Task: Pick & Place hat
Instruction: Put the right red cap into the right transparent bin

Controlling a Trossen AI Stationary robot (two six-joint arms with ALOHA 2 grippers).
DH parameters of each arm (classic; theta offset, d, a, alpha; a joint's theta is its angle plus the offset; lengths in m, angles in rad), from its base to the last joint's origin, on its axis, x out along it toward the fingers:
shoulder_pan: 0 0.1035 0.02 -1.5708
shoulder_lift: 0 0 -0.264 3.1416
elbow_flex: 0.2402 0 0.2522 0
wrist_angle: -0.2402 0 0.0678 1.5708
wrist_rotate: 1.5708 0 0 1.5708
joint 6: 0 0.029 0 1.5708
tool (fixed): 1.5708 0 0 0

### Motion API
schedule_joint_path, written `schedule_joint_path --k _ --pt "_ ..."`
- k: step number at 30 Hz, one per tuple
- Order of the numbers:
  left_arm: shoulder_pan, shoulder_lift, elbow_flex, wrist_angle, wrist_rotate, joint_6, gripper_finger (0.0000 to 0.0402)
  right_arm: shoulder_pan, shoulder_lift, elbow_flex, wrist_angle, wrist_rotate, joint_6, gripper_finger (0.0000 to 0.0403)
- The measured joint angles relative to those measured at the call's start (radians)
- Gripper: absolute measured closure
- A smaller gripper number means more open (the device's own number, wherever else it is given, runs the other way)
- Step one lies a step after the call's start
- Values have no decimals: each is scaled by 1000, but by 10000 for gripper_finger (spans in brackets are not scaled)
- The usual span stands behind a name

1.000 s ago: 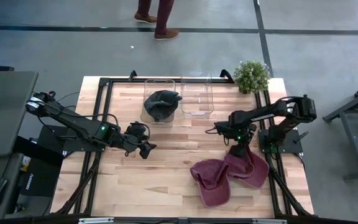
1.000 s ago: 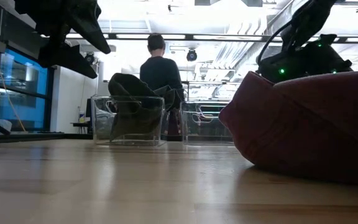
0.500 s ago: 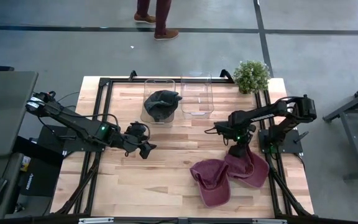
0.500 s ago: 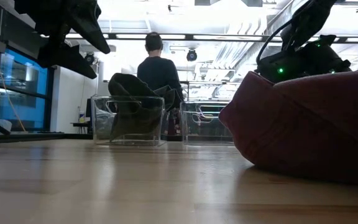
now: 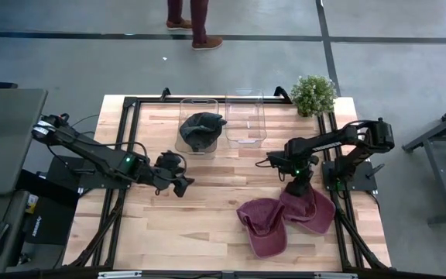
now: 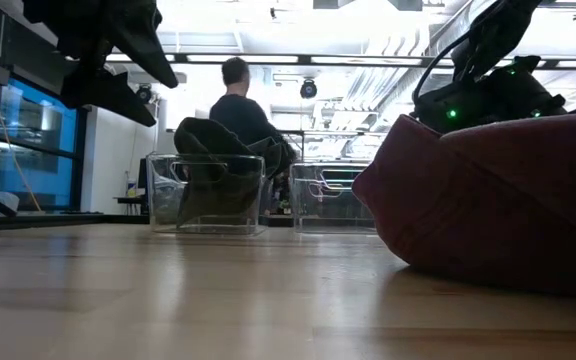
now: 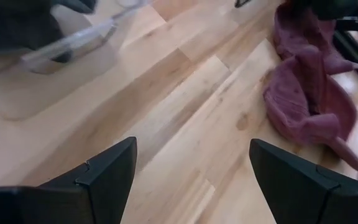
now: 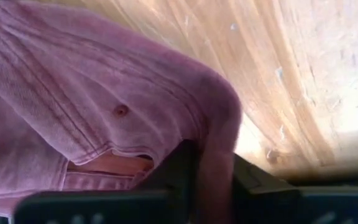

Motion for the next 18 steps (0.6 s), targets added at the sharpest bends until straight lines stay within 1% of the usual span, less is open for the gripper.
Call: schedule_joint_path --k 2,3,7,11,15,18 --pt "0 -22 0 -33 -6 5 99 0 0 0 -2 0 -19 390" --pt "0 -36 0 -46 -11 5 99 0 0 0 -3 0 -29 393" --pt "0 -87 -35 -31 -36 24 99 8 0 0 -7 29 -66 395" --pt "0 -187 -113 23 -36 11 99 43 -3 9 -24 78 -73 397" --pt "0 -287 -187 74 -34 -8 99 85 -10 47 -48 105 -64 399" --pt "0 -336 -210 90 -30 -12 99 108 -22 94 -77 148 -46 400"
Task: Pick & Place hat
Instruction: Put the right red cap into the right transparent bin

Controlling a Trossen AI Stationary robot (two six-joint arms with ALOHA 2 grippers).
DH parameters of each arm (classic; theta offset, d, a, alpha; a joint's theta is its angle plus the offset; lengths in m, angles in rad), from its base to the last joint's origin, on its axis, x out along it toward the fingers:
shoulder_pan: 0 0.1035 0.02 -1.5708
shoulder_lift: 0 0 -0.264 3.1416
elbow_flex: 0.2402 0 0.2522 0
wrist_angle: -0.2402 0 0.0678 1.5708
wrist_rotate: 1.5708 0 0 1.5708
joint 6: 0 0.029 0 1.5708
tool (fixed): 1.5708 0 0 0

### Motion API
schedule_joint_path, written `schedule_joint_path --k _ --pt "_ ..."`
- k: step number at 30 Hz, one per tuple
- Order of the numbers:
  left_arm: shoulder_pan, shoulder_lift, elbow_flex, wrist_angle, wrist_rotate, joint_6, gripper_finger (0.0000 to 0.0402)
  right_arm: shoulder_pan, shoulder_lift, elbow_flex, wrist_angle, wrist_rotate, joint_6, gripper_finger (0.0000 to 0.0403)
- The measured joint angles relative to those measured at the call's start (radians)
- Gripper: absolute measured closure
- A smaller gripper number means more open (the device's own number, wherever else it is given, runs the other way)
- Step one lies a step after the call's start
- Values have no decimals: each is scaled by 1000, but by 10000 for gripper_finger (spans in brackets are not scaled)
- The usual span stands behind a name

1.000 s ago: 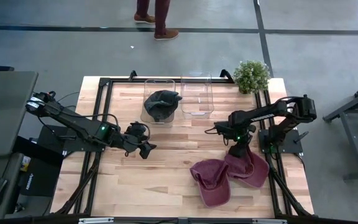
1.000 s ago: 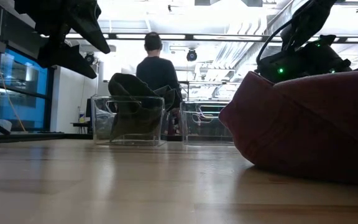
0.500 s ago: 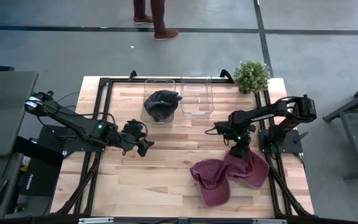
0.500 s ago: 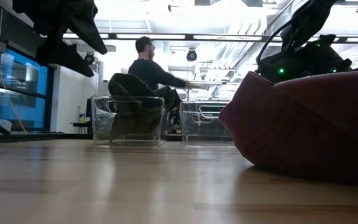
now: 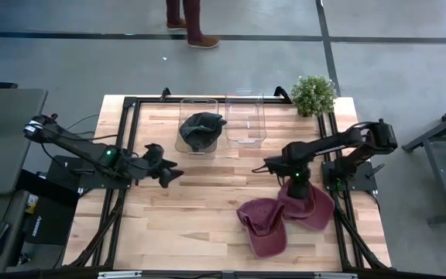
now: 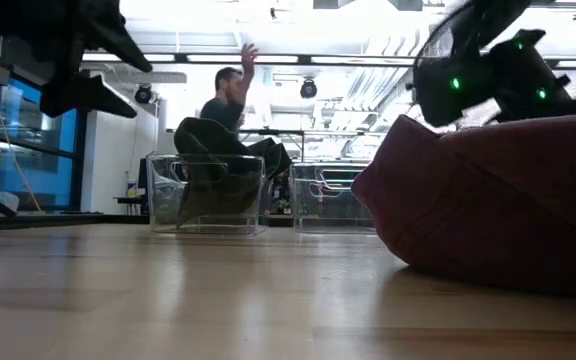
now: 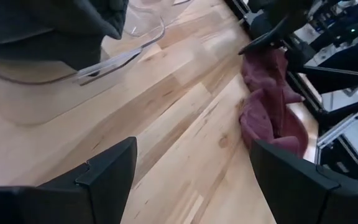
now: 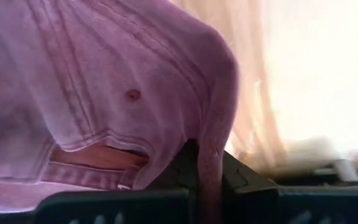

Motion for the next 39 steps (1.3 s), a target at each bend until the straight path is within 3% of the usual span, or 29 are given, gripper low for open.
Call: schedule_joint_path --k 23,39 --pt "0 -31 0 7 43 -23 99 50 -267 287 -272 207 153 401" --pt "0 -31 0 7 41 -45 99 165 -284 419 -286 366 213 401"
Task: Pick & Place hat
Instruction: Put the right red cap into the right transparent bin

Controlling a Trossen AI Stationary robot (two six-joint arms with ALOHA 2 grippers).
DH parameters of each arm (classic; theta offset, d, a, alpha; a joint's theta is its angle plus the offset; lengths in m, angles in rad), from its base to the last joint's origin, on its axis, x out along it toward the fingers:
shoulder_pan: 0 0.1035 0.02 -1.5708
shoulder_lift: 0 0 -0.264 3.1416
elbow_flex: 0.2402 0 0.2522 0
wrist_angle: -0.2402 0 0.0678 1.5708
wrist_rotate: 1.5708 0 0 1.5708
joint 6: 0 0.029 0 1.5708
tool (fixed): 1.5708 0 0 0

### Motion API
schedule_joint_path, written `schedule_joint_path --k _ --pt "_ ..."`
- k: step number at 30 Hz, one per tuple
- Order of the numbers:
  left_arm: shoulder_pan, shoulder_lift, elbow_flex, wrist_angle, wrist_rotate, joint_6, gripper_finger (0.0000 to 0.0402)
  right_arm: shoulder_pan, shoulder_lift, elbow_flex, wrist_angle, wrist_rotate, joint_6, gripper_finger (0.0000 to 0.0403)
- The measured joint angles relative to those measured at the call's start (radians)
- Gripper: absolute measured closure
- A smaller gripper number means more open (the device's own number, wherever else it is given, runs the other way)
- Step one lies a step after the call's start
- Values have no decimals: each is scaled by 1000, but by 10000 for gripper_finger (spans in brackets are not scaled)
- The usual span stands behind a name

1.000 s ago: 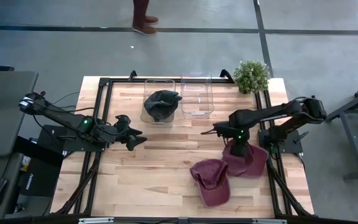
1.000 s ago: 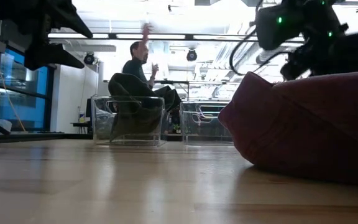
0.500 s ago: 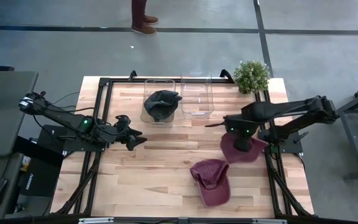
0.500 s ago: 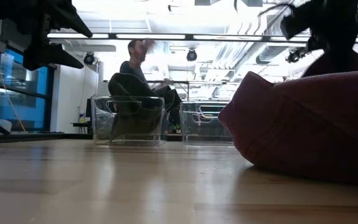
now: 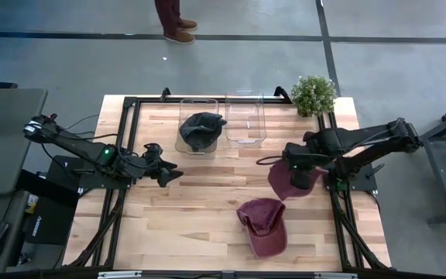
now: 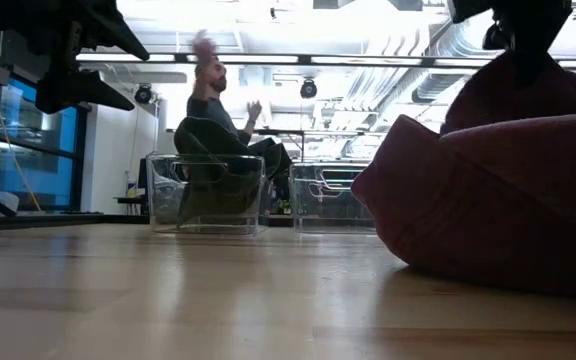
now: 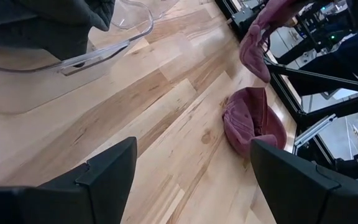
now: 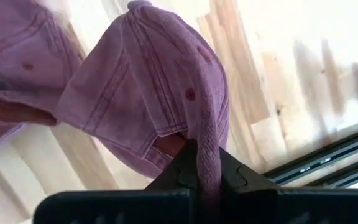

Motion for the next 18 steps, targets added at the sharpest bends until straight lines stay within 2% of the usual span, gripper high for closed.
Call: schedule_joint_path --k 12,18 --pt "0 0 0 0 -1 -27 99 102 -111 22 30 156 91 401" --pt "0 0 0 1 -14 -27 99 139 -220 22 144 252 63 401"
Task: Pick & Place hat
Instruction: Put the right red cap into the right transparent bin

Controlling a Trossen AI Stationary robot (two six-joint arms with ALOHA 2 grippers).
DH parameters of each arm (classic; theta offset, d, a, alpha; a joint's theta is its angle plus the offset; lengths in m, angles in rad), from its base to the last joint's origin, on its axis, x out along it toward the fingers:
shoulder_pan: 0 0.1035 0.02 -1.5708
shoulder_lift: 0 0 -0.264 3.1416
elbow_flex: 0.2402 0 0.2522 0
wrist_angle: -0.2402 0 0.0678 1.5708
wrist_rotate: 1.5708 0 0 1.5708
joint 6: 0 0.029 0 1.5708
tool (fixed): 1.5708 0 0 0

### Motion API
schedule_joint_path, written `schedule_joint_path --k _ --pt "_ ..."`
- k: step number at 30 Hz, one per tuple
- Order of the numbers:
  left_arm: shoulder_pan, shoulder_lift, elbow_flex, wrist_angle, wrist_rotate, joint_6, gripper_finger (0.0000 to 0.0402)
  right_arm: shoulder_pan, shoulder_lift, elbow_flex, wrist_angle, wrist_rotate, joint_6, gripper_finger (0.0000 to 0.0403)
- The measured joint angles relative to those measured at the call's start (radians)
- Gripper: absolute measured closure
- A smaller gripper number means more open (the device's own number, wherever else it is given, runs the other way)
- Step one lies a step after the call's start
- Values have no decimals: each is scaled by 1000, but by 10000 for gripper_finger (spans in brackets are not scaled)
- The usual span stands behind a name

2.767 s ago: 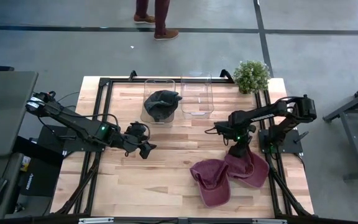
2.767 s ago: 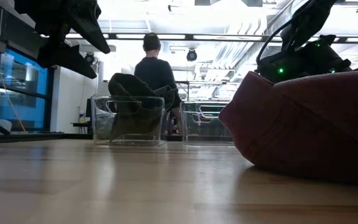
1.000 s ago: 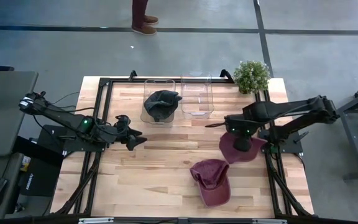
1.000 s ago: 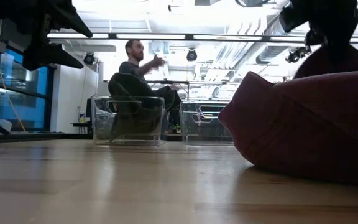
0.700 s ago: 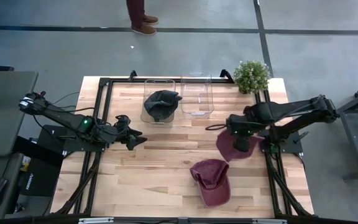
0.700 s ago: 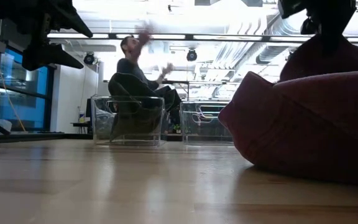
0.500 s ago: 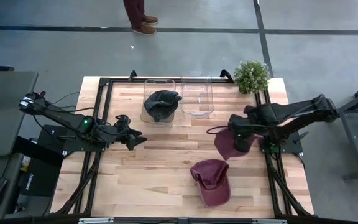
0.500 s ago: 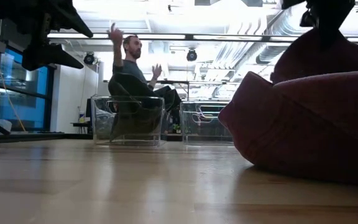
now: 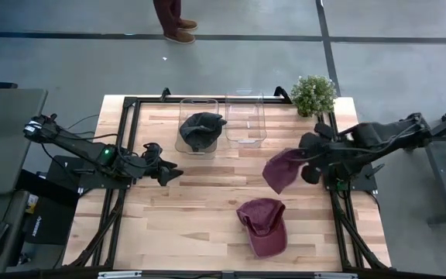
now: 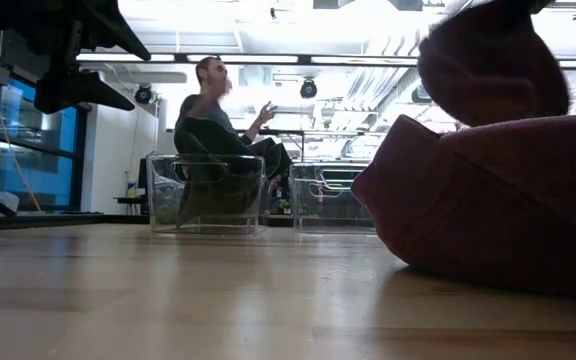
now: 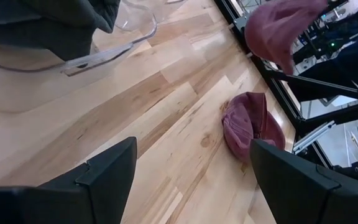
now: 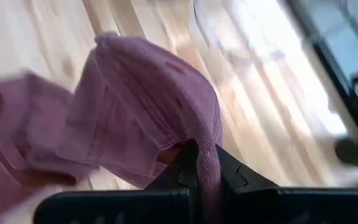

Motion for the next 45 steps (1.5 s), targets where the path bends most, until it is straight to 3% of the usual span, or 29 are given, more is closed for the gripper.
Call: schedule_joint_path --k 8,12,18,23,34,45 --pt "0 0 0 2 -7 -7 99 3 -123 0 198 70 -179 401" --pt "0 0 0 2 -6 -7 99 3 -168 0 309 56 -302 401" --pt "0 0 0 1 23 -8 99 3 -228 0 468 -99 -502 401" --pt "0 0 0 1 30 -8 99 3 -257 0 530 -151 -566 401" --pt "0 0 0 7 17 -7 99 2 -283 1 720 -367 -710 401" --pt "0 0 0 37 17 4 99 1 -213 193 693 -481 -807 401"
